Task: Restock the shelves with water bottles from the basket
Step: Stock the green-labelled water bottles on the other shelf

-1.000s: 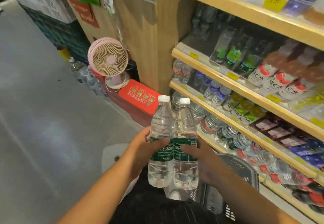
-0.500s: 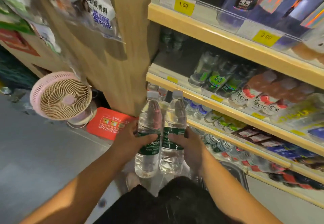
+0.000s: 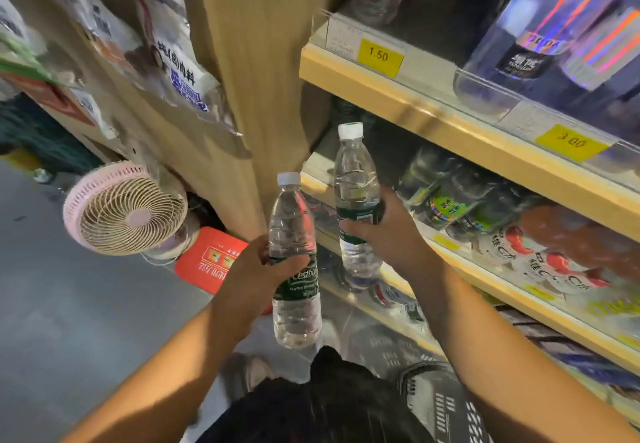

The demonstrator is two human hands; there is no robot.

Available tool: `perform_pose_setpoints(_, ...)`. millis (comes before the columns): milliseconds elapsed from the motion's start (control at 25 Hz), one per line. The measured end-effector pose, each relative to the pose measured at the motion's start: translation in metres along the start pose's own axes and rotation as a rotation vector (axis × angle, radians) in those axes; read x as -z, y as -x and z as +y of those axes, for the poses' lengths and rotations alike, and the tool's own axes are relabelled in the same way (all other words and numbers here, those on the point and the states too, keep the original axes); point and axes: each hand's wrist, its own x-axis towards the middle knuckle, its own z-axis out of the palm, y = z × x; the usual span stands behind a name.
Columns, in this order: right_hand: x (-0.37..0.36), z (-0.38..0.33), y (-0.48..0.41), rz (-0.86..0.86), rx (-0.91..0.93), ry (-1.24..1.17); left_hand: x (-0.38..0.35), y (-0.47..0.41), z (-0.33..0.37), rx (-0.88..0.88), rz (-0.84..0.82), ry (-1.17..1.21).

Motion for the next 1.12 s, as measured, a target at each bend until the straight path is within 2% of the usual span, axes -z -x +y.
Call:
perform_pose_setpoints(240, 0.01, -0.011, -0.036, -0.051, 0.124, 0.204, -0.026, -0.004, 0.013, -0.029, 0.093, 0.082)
perform_pose_setpoints(440, 0.004, -0.001, -0.068, 0.107, 0.413, 0.451, -0.04, -0.008, 0.011, -0.011, 0.127, 0.217)
perform_pose_setpoints(640, -0.002, 0.025, -0.103, 0.229, 0.562, 0.464, -0.051, -0.006, 0.006, -0.03, 0.188, 0.294)
perform_pose_setpoints(800, -0.007, 0.038, -0.129, 0.212, 0.459, 0.442, -0.051, 0.002, 0.001, -0.021, 0.239, 0.314)
perform_pose_setpoints(1000, -0.015, 0.023, -0.137, 0.272, 0.143, 0.402, -0.041, 0.006, -0.002, -0.022, 0.266, 0.309)
perform_pose_setpoints(1120, -0.009, 0.03, -0.155, 0.327, 0.105, 0.49, -0.037, 0.005, -0.004, -0.019, 0.282, 0.31)
